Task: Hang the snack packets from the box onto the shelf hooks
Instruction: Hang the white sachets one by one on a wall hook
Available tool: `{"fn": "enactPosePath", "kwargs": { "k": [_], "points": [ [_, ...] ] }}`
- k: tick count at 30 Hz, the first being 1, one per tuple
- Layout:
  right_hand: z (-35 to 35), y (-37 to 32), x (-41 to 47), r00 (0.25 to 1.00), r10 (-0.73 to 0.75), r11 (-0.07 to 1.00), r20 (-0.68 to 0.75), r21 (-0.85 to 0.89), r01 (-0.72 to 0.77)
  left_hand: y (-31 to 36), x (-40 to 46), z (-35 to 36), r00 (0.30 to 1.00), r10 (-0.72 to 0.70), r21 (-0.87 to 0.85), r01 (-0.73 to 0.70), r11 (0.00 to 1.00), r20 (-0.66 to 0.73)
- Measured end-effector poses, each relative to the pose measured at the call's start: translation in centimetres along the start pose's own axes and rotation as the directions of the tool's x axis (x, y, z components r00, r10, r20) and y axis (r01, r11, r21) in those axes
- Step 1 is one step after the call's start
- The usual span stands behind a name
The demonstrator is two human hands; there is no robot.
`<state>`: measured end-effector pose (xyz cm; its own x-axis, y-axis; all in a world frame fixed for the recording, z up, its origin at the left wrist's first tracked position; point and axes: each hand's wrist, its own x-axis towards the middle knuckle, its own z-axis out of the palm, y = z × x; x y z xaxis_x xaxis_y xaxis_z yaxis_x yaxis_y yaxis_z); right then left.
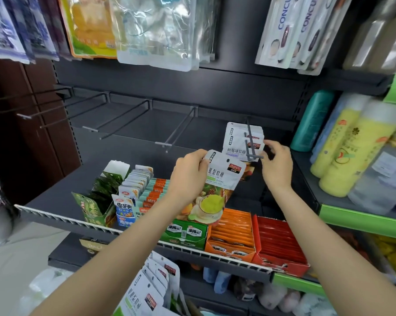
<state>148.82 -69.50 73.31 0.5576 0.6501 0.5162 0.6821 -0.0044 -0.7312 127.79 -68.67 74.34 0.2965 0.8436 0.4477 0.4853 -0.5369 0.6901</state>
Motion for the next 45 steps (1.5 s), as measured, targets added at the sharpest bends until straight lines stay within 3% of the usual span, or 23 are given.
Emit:
{"fn": "enactPosePath", "kwargs": {
  "k": [4, 8, 12, 19, 29, 33, 37, 42, 45],
  "points": [
    [-2.7, -0.5, -4.3, 0.980, 0.091, 0.942, 0.179, 0.304, -0.143, 0.7, -0.9, 0.3, 0.996, -0.047, -0.137, 0.058, 0.989, 0.082],
    [-4.4, -1.6, -6.8, 0.960, 0.022, 0.894, 0.279, 0.425, -0.144, 1.7, -1.1, 1.4, 0.989, -0.094, -0.273, 0.122, 0.954, 0.115],
    [-4.8, -1.7, -6.9, 0.976, -0.017, 0.910, 0.216, 0.409, -0.074, 2.7, -1.1, 2.4, 0.996, -0.080, -0.371, 0.092, 0.924, 0.048],
    [-3.5, -1.3, -5.7, 0.992, 0.015, 0.955, 0.124, 0.294, -0.051, 3.0, -0.4, 3.2, 0.998, -0.046, -0.197, 0.055, 0.979, 0.053],
    [-3.3, -0.8, -6.0, 0.997, -0.072, 0.982, 0.040, 0.177, 0.064, 1.8, -0.3, 4.6, 0.997, -0.014, -0.121, 0.023, 0.992, 0.075],
    [-2.8, -0.3, -5.4, 0.996, -0.072, 0.984, 0.047, 0.165, 0.063, 0.9, 0.3, 5.3, 0.997, -0.002, -0.085, 0.009, 0.996, 0.075],
    [-1.4, 0.3, -3.9, 0.993, -0.104, 0.994, 0.062, 0.033, 0.102, 0.2, 2.3, 6.7, 0.990, -0.010, -0.063, 0.019, 0.998, 0.144],
    [1.4, 1.7, -1.2, 0.976, -0.088, 0.989, 0.201, -0.096, 0.109, 0.1, 6.6, 8.8, 0.968, -0.032, -0.016, 0.037, 0.999, 0.250],
    [2.6, 2.0, 0.7, 0.963, -0.054, 0.993, 0.263, -0.085, 0.079, -0.1, 9.0, 9.9, 0.956, -0.059, 0.011, 0.058, 0.998, 0.287]
  ]
}}
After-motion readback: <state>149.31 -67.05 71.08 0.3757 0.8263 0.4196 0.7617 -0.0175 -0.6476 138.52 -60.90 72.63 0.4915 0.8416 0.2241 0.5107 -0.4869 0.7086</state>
